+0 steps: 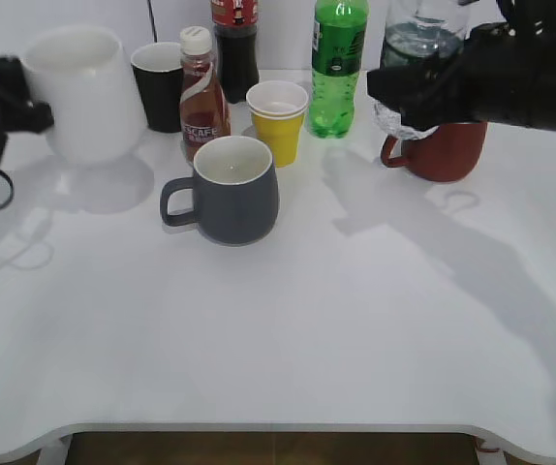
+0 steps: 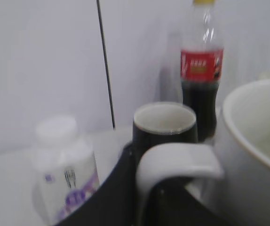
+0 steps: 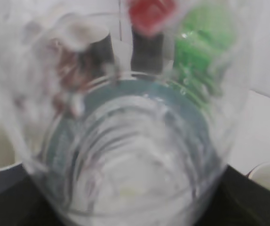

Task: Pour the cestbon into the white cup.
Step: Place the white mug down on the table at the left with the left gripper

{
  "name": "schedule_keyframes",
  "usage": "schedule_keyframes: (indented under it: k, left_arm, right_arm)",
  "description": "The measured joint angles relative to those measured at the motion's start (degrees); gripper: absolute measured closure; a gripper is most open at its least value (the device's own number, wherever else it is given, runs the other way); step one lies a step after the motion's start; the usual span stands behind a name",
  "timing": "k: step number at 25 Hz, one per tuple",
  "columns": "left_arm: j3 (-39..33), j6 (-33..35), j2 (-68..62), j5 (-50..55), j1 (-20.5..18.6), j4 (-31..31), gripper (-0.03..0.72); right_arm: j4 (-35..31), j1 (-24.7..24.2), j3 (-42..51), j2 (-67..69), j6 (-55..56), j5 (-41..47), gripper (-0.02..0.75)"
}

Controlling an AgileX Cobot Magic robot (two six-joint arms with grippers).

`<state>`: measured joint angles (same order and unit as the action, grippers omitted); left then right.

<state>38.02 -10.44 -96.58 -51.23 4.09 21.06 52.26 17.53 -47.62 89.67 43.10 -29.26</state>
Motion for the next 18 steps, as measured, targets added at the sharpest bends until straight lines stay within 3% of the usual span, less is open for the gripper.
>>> schedule_keyframes:
  k: [18]
  left_arm:
    - [0.0,8.0,-16.9,-10.9,-0.2,-4.0,0.661]
  right_arm:
    - [-1.7,0.0,0.2,3.9,-0.7,-1.6,0.282]
